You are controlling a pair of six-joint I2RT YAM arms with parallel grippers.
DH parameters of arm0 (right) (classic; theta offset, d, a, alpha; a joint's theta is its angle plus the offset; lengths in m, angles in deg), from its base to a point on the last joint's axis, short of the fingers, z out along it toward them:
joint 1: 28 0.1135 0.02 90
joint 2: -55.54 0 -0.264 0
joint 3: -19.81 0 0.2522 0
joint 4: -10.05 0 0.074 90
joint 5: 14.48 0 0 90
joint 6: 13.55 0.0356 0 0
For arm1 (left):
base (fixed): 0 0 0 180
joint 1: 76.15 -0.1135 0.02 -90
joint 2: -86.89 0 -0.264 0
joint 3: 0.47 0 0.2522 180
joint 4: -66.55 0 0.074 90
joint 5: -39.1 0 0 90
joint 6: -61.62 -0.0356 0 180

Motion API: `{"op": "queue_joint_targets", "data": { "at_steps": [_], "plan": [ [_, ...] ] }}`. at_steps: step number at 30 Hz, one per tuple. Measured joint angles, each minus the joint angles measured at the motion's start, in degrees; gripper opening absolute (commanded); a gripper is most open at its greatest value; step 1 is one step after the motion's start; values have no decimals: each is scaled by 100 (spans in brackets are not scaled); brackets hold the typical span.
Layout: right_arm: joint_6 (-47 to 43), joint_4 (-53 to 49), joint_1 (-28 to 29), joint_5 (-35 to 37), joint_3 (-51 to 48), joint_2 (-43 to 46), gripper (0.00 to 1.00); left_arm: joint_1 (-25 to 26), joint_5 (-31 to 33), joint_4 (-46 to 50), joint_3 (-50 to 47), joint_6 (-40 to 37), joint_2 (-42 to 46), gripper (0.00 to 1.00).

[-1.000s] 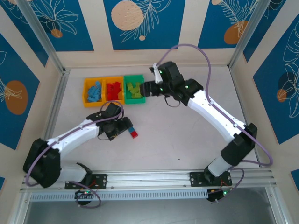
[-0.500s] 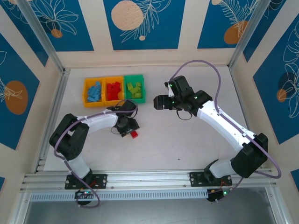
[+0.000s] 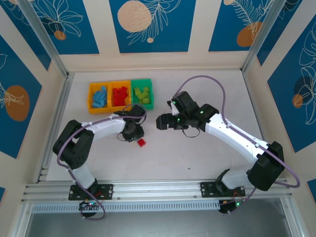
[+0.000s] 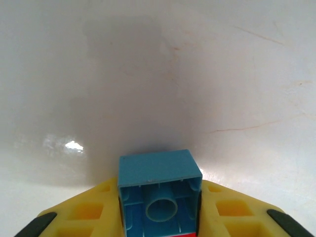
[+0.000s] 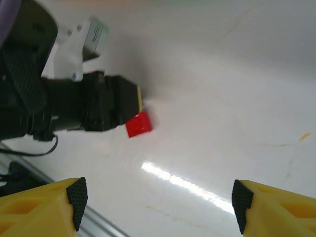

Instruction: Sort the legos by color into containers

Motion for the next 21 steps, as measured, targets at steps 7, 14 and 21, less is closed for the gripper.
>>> {"op": "queue_joint_targets", "data": {
  "at_steps": [7,14,21],
  "plan": [
    [334,103,297,-79,-20,0,79,-654,531,380,437,-719,671,24],
    [437,291,302,-74,-15,-170,79,-2500,682,170,1613,-1491,667,24],
    [459,227,302,-74,-13,-369,79,-3324,459,87,3397,-1700,-979,28]
  ]
}}
